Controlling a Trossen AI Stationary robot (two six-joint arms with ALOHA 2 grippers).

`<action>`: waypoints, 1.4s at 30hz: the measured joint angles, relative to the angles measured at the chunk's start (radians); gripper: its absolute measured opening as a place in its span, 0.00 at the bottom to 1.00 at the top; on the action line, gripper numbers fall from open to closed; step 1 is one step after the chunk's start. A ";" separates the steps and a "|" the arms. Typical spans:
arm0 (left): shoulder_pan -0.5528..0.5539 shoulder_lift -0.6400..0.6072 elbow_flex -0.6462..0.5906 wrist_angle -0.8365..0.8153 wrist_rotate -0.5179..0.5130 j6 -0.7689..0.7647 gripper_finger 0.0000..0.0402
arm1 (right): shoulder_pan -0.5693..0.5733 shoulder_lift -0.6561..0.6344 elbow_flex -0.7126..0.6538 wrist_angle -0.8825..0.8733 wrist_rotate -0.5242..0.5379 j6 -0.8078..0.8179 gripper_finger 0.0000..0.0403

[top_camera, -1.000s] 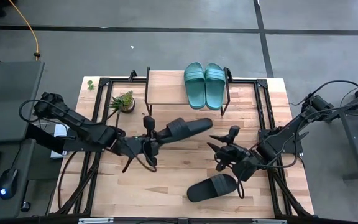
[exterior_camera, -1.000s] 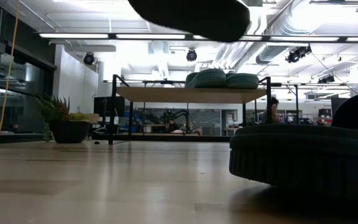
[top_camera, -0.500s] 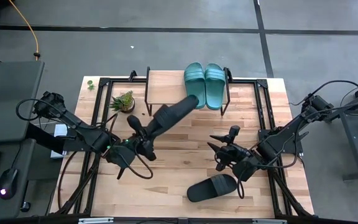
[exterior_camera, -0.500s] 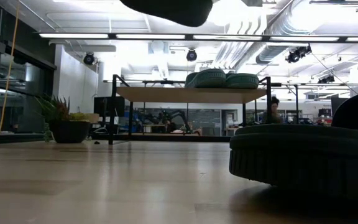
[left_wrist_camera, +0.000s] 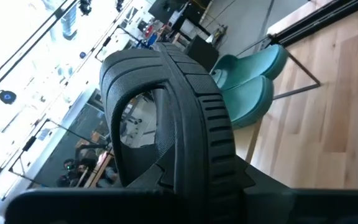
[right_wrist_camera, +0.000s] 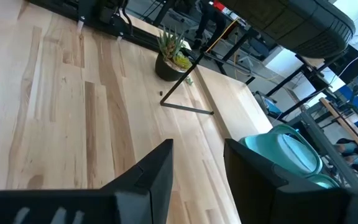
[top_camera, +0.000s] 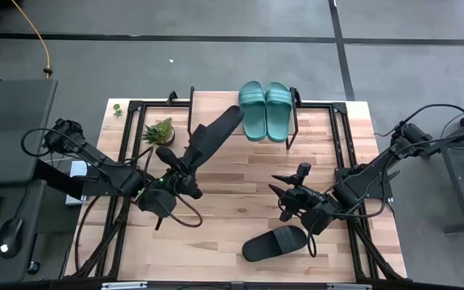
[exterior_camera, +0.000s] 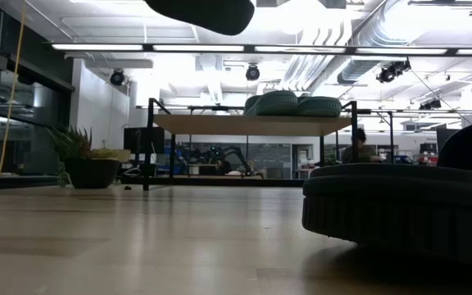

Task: Pick and place slides into the shelf
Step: Put the top black slide on the shelf

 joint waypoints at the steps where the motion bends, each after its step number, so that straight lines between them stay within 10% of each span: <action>1: 0.013 0.000 -0.001 -0.008 0.000 -0.016 0.09 | -0.002 0.000 0.000 0.000 0.000 0.004 0.33; 18: 0.248 0.026 -0.003 -0.222 0.048 -0.340 0.09 | -0.041 0.000 0.000 -0.005 -0.059 0.027 0.33; 42: 0.399 0.179 -0.003 -0.208 0.045 -0.358 0.09 | -0.041 0.001 0.000 -0.012 -0.060 0.040 0.33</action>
